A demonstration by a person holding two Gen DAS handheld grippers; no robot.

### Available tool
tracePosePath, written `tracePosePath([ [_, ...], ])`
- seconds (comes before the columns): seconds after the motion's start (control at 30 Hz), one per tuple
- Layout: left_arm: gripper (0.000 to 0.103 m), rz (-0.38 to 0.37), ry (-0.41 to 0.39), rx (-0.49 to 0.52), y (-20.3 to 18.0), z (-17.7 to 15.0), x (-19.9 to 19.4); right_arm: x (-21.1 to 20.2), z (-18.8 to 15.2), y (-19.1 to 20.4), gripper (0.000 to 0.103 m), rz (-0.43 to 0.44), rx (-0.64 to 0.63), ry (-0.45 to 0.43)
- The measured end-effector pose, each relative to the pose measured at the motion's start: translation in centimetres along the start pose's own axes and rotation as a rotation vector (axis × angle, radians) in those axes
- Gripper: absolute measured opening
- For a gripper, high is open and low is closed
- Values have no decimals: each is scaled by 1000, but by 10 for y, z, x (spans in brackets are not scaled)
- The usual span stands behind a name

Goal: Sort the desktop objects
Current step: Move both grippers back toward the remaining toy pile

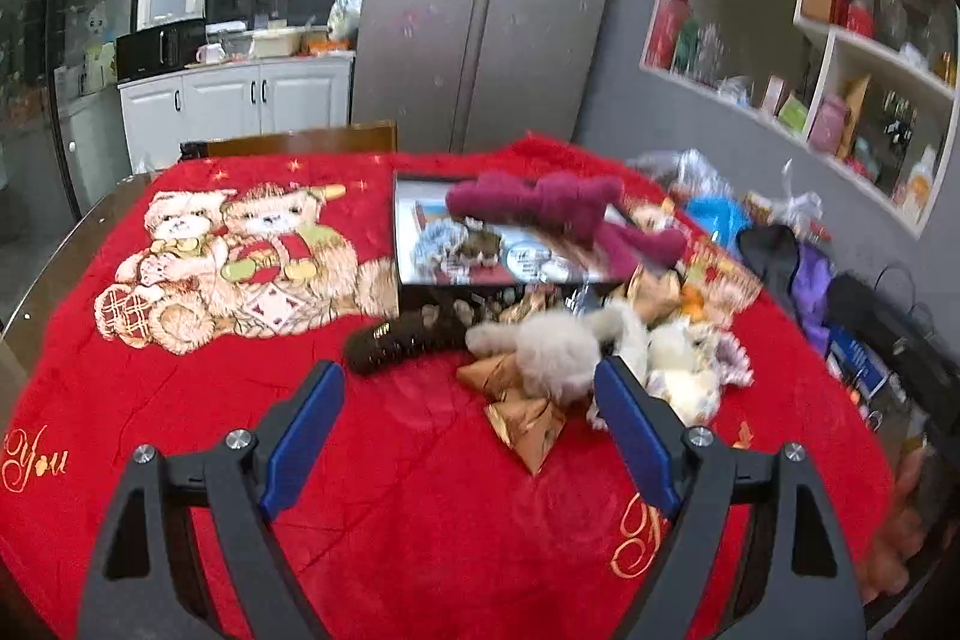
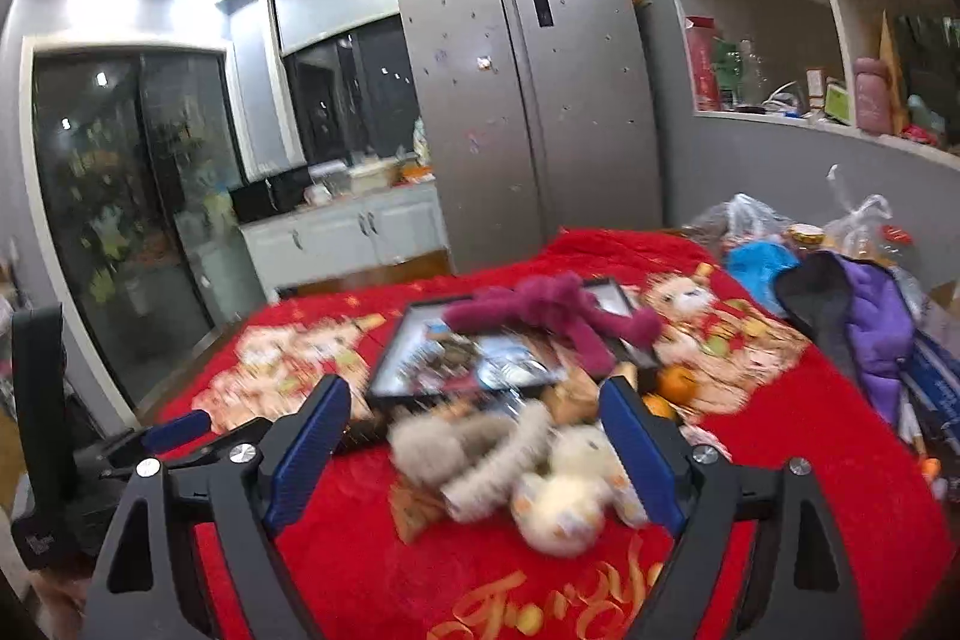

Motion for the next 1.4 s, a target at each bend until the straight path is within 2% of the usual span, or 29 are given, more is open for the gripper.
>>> tracePosePath([
  [0.1, 86, -11, -5, 16, -8, -5, 0, 0, 4, -3, 88, -33, -57, 0],
  [0.2, 86, -14, 5, 32, -14, -8, 5, -2, 4, -4, 89, -12, -45, -3],
  [0.5, 86, -12, 80, 39, -17, -27, 36, 22, -26, -36, 89, -58, 48, 102],
  [0.63, 86, -31, 123, 16, -21, -39, 53, 35, -39, -49, 89, -97, 43, 144],
  [0.77, 86, -30, 159, 45, -27, -51, 70, 50, -54, -62, 89, -148, 28, 191],
  [1.17, 86, -49, 284, 29, -30, -84, 117, 97, -100, -85, 89, -142, 66, 350],
  [1.4, 86, -45, 292, 56, -31, -88, 130, 123, -125, -89, 89, -108, 115, 417],
])
Point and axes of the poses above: each gripper's, at about its wrist camera, not at the fingertips, and x roughly the way its jaws point, y to its left, z to its top, the point moved 10 cm from there along x, roughly the way its jaws point, and after that the axes turned 8 degrees about -y, right-handed, at the moved point
